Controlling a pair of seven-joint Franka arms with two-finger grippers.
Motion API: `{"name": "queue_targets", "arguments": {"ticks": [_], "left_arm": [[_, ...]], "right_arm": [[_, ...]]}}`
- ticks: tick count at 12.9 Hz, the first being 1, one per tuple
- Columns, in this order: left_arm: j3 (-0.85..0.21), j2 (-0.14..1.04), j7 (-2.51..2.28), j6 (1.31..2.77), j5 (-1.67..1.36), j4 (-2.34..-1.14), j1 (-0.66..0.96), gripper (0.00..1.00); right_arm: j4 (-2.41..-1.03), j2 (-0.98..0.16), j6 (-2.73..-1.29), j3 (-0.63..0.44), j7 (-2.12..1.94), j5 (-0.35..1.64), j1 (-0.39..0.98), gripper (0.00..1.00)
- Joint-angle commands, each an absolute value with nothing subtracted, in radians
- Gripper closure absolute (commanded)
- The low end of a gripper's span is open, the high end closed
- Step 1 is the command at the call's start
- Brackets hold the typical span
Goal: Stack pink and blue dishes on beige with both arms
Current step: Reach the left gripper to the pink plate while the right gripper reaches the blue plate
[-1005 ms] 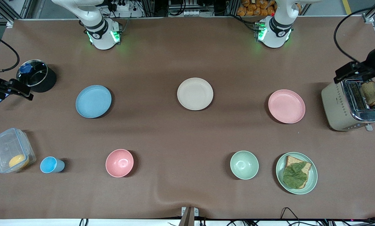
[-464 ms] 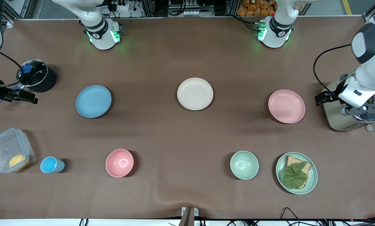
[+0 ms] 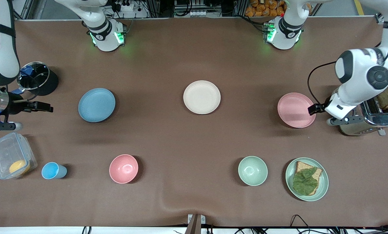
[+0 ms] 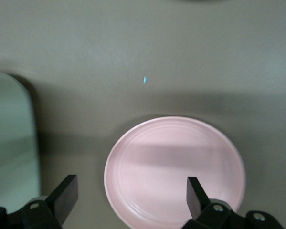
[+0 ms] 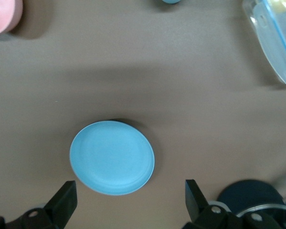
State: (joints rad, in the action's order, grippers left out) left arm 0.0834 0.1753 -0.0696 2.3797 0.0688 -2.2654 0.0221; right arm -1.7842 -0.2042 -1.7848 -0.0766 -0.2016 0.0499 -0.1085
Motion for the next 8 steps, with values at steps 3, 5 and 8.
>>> {"name": "queue_targets", "arguments": {"ticks": [3,5,8], "left_arm": [[0.075,0.270,-0.041,2.436,0.043,-2.270,-0.028,0.00],[0.075,0.299,-0.014,2.439,0.043,-2.269,-0.073,0.00],[0.074,0.325,0.070,2.439,-0.021,-2.269,-0.110,0.30]], "right_arm": [[-2.041,-0.175,-2.047,-0.063,-0.449,0.144,-0.210,0.00],[-2.127,-0.182,-2.126,-0.063,-0.524,0.172,-0.235,0.00],[-2.253,-0.202,-2.288,-0.063,-0.633,0.210,-0.245,0.00]]}}
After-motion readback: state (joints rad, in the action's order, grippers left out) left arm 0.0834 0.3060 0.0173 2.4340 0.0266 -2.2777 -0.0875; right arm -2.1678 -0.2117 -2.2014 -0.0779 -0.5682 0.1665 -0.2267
